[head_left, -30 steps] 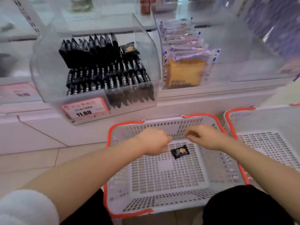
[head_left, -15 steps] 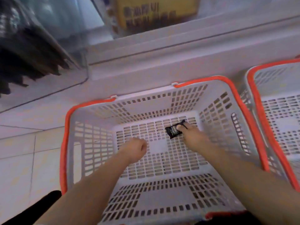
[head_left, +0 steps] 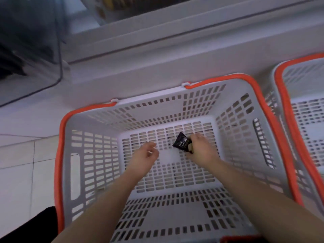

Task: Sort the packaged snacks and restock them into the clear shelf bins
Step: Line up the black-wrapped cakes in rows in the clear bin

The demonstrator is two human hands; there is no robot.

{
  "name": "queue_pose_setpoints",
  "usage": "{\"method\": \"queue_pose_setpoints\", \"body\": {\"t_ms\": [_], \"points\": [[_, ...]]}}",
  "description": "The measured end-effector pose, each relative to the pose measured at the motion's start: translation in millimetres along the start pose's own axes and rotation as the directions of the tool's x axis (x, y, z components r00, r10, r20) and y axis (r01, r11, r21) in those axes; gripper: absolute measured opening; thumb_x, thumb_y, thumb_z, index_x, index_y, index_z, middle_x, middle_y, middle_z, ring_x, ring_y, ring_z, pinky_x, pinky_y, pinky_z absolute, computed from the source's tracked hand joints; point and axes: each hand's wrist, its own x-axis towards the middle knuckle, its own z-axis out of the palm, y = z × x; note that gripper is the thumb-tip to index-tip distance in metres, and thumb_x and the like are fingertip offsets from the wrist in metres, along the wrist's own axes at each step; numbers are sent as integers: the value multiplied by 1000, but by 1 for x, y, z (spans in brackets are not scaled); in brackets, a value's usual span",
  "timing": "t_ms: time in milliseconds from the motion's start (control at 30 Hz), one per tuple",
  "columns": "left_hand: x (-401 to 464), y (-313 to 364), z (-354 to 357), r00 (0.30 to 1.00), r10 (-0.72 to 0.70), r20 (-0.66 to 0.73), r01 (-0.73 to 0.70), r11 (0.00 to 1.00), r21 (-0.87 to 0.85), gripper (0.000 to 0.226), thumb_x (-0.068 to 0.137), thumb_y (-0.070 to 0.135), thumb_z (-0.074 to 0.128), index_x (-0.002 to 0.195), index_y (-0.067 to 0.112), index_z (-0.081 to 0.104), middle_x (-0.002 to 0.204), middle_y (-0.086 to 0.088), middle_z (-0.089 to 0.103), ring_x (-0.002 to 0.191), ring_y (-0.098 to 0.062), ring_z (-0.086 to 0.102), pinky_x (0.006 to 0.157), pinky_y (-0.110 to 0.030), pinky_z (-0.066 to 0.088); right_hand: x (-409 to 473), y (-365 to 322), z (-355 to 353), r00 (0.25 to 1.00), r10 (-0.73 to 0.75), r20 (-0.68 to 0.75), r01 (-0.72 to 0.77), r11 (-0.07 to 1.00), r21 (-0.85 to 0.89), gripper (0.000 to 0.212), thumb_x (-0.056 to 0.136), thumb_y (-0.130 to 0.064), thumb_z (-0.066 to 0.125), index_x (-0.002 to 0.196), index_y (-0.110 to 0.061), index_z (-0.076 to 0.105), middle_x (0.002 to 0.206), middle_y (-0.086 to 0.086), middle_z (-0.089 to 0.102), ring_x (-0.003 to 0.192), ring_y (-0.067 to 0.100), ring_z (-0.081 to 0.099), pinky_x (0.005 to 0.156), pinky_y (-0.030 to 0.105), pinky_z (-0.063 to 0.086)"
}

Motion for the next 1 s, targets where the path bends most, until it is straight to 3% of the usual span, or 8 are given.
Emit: {"method": "queue_pose_setpoints", "body": {"t_ms": [100,267,433,500,667,800,900,1000], "points": [[-16,28,-5,997,-15,-79,-14,938,-348,32,88,40,58,117,27,53,103,16,56,92,0,57,73,-17,48,-29,-24,-32,1000,-15,-22,23,918,396,41,81,-30,68,113,-18,47,96,-4,58,77,7,54,55,19,37],[-54,71,-19,985,170,14,-136,834,-536,6,88,23,61,93,21,63,87,5,70,78,-5,66,65,-17,50,-91,-66,-88,984,-130,-119,165,914,370,38,77,-36,72,105,-28,48,96,-13,61,84,3,58,67,22,48],[-104,95,-60,952,300,67,-75,437,-896,2,82,10,57,81,12,57,74,-2,71,64,-10,66,57,-20,52,-144,-107,-146,971,-130,-203,227,778,585,20,85,-30,65,101,-19,59,82,-16,60,67,-7,56,61,13,41],[-127,103,-84,922,386,44,-110,370,-922,9,77,12,57,85,11,57,75,-2,71,64,-10,67,60,-20,53,-163,-130,-165,965,-145,-220,258,692,675,5,86,-22,65,89,-18,63,69,-11,59,53,-4,50,51,11,38],[-183,119,-161,877,459,-141,-437,642,-630,17,89,11,55,106,11,57,95,-8,68,76,-11,65,69,-22,53,-194,-196,-214,885,-216,-413,451,618,644,16,84,-16,66,70,-23,66,54,-6,57,49,10,49,48,23,39],[-220,123,-229,815,547,-190,-566,681,-465,9,92,7,50,95,12,58,67,1,66,54,-6,58,50,-16,48,-203,-252,-251,773,-252,-582,608,554,568,14,84,-24,65,73,-31,68,55,-8,60,47,5,50,44,17,39],[-228,128,-276,775,556,-301,-632,675,-380,14,92,6,50,88,15,60,59,6,64,50,-6,58,47,-16,46,-194,-293,-268,689,-275,-671,654,634,412,14,83,-36,64,75,-25,64,60,-13,62,54,6,54,53,22,44],[-221,135,-319,764,529,-369,-639,701,-318,11,91,16,54,87,20,63,64,7,65,59,-8,62,54,-21,50,-174,-334,-282,529,-390,-754,562,826,-32,19,88,-41,56,78,-25,55,63,-11,57,61,8,54,51,23,37]]}}
